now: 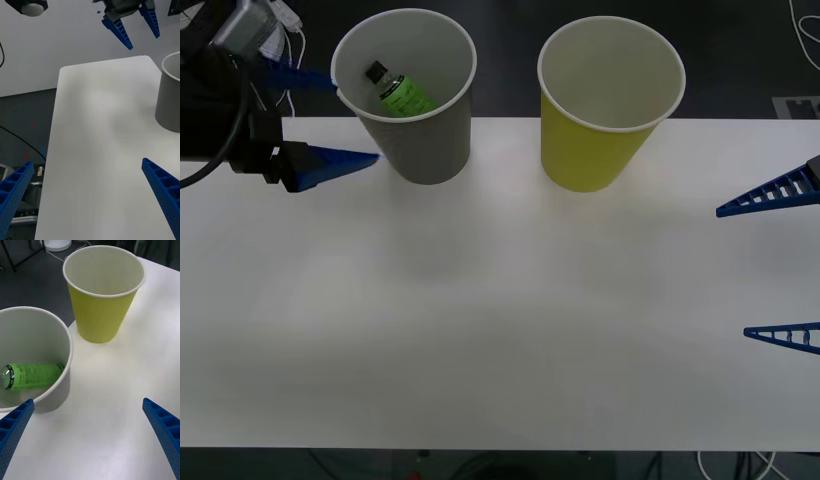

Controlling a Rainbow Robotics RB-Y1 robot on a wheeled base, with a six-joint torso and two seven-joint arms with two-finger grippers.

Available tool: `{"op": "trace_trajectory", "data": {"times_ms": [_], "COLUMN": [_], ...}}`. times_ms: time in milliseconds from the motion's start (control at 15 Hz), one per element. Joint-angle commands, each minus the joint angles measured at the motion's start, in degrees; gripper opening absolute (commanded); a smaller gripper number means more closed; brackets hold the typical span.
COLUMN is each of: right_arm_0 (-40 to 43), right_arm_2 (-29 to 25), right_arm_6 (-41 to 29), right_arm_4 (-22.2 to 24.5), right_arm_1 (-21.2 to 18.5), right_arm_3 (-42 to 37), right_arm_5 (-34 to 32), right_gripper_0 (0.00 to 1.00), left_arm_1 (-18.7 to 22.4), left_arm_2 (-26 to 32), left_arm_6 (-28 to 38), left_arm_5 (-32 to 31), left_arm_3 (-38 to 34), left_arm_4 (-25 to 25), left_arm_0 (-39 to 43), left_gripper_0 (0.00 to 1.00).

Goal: Put the can into the green bin and the plastic bottle into the gray bin

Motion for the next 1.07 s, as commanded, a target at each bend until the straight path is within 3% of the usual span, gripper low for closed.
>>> {"op": "trace_trajectory", "data": {"times_ms": [67, 667, 867, 1067], "right_arm_0": [0.0, 0.0, 0.0, 0.0], "right_arm_2": [0.0, 0.0, 0.0, 0.0], "right_arm_6": [0.0, 0.0, 0.0, 0.0], "right_arm_4": [0.0, 0.0, 0.0, 0.0], "right_arm_1": [0.0, 0.0, 0.0, 0.0], "right_arm_3": [0.0, 0.0, 0.0, 0.0], "right_arm_5": [0.0, 0.0, 0.0, 0.0], "right_gripper_0": [1.0, 1.0, 1.0, 1.0], "left_arm_1": [1.9, 5.59, 5.94, 6.29], "left_arm_2": [0.62, 2.29, 2.73, 2.73], "left_arm_6": [-5.05, -27.64, -37.92, -45.48], "left_arm_5": [2.46, 2.63, -2.2, -5.89], "left_arm_3": [0.07, 2.0, 7.89, 11.93], "left_arm_4": [6.42, 20.83, 26.46, 28.22], "left_arm_0": [4.07, 13.04, 13.13, 13.13], "left_gripper_0": [1.0, 1.0, 1.0, 1.0]}}
